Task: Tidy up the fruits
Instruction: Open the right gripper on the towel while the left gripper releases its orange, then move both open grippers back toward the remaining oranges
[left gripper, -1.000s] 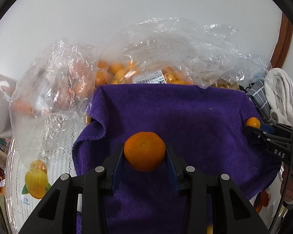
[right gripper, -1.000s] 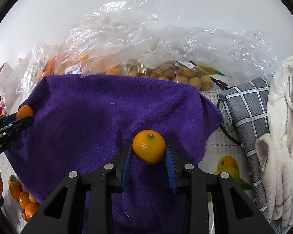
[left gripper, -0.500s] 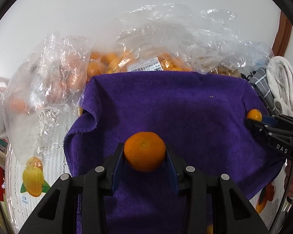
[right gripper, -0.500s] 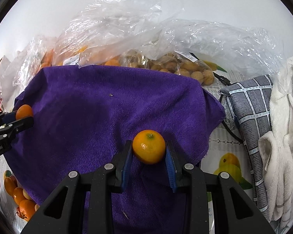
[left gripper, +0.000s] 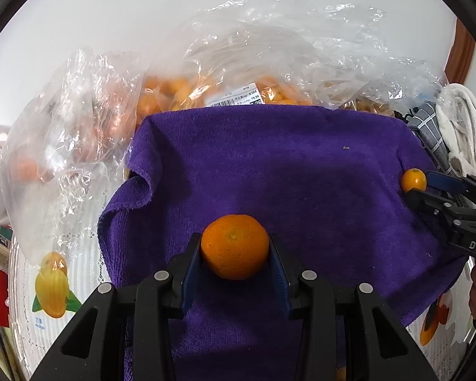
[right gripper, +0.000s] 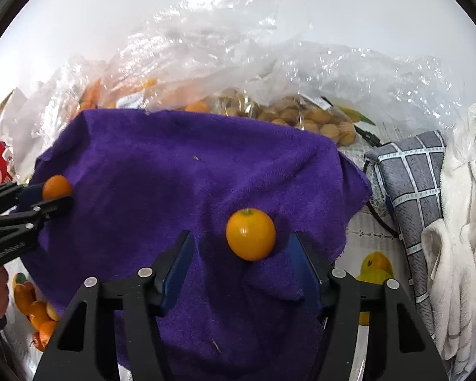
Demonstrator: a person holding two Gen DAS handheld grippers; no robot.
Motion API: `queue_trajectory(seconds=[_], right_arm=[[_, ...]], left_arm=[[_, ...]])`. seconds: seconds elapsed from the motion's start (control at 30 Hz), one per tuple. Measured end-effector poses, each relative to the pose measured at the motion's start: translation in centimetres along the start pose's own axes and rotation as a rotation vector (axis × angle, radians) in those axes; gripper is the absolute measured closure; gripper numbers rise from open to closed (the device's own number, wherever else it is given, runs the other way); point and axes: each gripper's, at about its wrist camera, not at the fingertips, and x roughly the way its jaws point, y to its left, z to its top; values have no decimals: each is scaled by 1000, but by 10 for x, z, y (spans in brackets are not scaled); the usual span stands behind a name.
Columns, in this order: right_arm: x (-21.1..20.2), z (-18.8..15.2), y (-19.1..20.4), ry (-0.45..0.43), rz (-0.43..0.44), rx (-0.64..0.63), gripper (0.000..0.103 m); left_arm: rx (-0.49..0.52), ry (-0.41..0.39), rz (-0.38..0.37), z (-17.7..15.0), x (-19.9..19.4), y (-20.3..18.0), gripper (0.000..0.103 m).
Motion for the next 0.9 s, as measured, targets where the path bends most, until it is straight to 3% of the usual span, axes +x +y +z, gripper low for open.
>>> queue_trajectory(seconds=[0.17,0.23,0.27,0.57,0.77,0.9], right_arm=[[-14,3,-5,-41,1,39,37],[-18,3,-8,-55,6,52,37],[-20,4,-9,-59,11,55,37],[-65,6,0,-155,-100,32,37],[-95,-9,-7,-111,-92,96,38],[-117,-31,0,-117,-90,96,39]], left_arm=[[-14,-4,-15,0,-5,3,59],[-20,-12,-19,1,-10,4,44],[-23,-27,-18,1,-16,5,42],[-42,-136,-30,5,-55,5,42],[-4,-198,-53,6,-93,-9,42],[13,-245,-51,-14,-126,-9,42]])
